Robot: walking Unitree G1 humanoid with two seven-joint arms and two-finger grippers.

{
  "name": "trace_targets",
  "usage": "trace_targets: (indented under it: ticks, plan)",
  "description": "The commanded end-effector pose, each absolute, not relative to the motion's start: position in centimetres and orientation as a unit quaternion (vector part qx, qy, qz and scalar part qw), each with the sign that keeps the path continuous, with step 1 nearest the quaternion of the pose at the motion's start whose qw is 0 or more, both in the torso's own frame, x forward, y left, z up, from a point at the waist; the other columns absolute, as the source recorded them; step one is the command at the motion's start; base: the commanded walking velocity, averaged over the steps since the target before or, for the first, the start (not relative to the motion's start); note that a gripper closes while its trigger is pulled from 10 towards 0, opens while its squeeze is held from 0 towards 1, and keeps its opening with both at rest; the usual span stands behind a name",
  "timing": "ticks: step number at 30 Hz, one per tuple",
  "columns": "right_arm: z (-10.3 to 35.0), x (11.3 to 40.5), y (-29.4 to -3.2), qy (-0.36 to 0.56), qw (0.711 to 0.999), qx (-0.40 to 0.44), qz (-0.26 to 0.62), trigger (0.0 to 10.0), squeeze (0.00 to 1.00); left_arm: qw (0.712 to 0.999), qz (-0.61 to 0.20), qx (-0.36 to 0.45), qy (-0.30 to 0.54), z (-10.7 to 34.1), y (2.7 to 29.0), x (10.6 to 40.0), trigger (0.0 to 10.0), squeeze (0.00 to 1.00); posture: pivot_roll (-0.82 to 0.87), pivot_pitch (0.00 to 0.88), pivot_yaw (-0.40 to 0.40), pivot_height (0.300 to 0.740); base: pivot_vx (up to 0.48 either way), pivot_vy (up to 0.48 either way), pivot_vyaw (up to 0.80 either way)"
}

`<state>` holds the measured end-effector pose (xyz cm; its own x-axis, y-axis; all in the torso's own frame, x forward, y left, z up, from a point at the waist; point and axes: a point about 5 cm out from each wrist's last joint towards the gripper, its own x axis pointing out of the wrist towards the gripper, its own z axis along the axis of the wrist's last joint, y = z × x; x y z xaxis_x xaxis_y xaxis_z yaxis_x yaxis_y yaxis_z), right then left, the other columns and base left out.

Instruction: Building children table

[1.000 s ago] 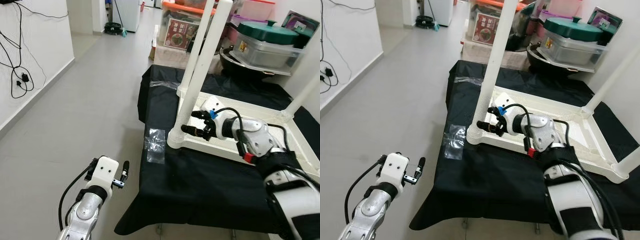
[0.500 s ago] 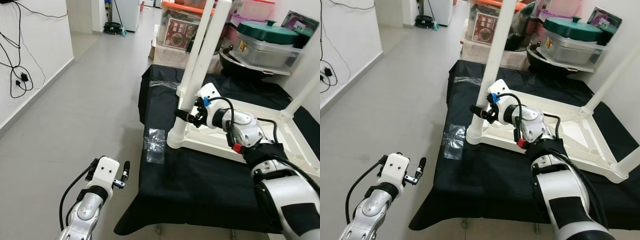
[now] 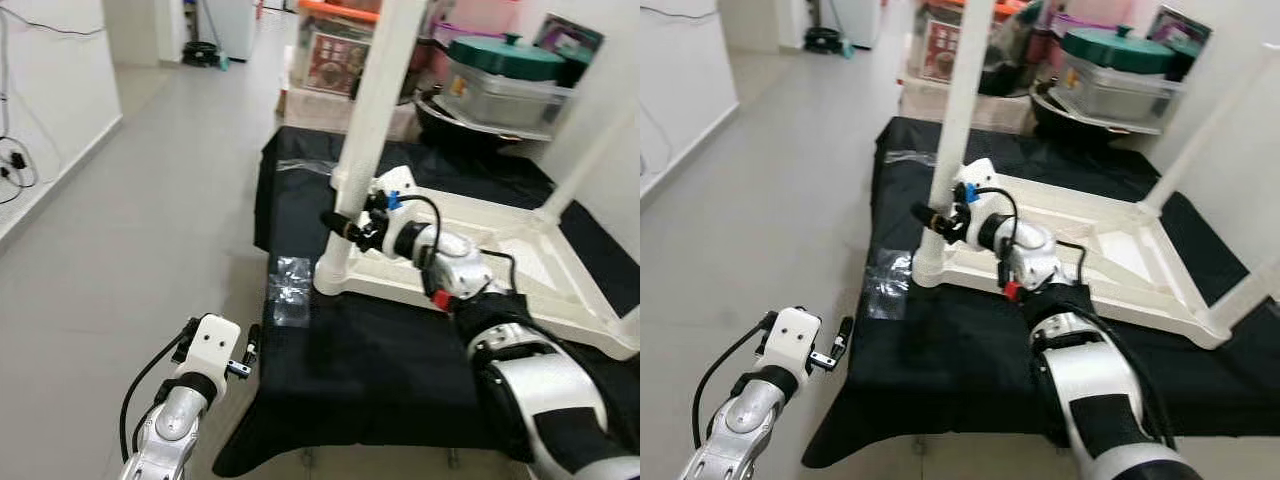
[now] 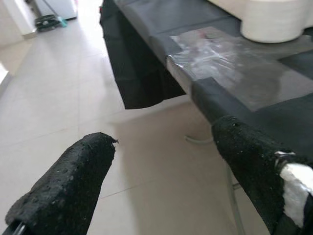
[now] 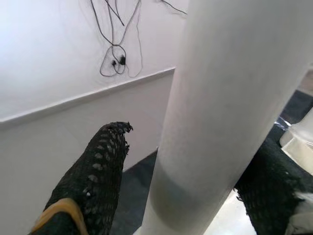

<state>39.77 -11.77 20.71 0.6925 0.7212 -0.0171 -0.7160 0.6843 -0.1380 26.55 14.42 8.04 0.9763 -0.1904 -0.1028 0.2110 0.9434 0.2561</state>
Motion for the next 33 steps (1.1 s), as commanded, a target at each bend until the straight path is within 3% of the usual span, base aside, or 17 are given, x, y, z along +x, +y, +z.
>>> trace_targets:
  ticks: [1,2,3,5,15,18,26,28,33]
  plan:
    - [19.8,38.8,-9.4,-0.010,0.877,-0.058,0.477,10.0,0.00,0.983,-0.109,0.140,0.040,7.8,14.0,26.4,10.0,0.00,0.11,0.000,-0.175,0.740,0.000,0.000,0.00]
    - [19.6,38.1,-9.4,-0.012,0.848,-0.060,0.527,10.0,0.00,0.983,-0.109,0.139,0.040,7.8,14.0,26.4,10.0,0.00,0.11,0.000,-0.175,0.740,0.000,0.000,0.00]
    - [19.6,38.1,-9.4,-0.012,0.848,-0.060,0.527,10.0,0.00,0.983,-0.109,0.139,0.040,7.8,14.0,26.4,10.0,0.00,0.11,0.000,-0.175,0.740,0.000,0.000,0.00]
    - [19.0,37.0,-10.1,-0.005,0.806,-0.075,0.587,10.0,0.00,0.983,-0.109,0.139,0.042,7.7,14.1,26.3,10.0,0.00,0.11,0.000,-0.175,0.740,0.000,0.000,0.00]
    - [17.6,36.2,-13.6,0.031,0.796,-0.111,0.595,10.0,0.00,0.984,-0.097,0.139,0.047,7.6,14.9,26.0,10.0,0.00,0.10,0.000,-0.172,0.740,0.000,0.000,0.00]
    - [17.7,35.5,-16.2,0.040,0.792,-0.118,0.597,10.0,0.00,0.984,-0.090,0.142,0.054,7.3,15.5,25.6,10.0,0.00,0.10,0.000,-0.170,0.740,0.000,0.000,0.00]
    - [18.1,33.9,-17.1,0.037,0.765,-0.099,0.635,10.0,0.00,0.984,-0.087,0.144,0.056,7.3,15.8,25.5,10.0,0.00,0.09,0.000,-0.163,0.740,0.000,0.000,0.00]
    - [17.8,32.1,-17.8,0.043,0.745,-0.098,0.658,10.0,0.00,0.984,-0.086,0.144,0.058,7.3,15.9,25.4,10.0,0.00,0.09,0.000,-0.158,0.740,0.000,0.000,0.00]
    - [17.5,30.6,-18.0,0.042,0.737,-0.088,0.669,10.0,0.00,0.984,-0.086,0.146,0.061,7.1,16.1,25.3,10.0,0.00,0.08,0.000,-0.150,0.740,0.000,0.000,0.00]
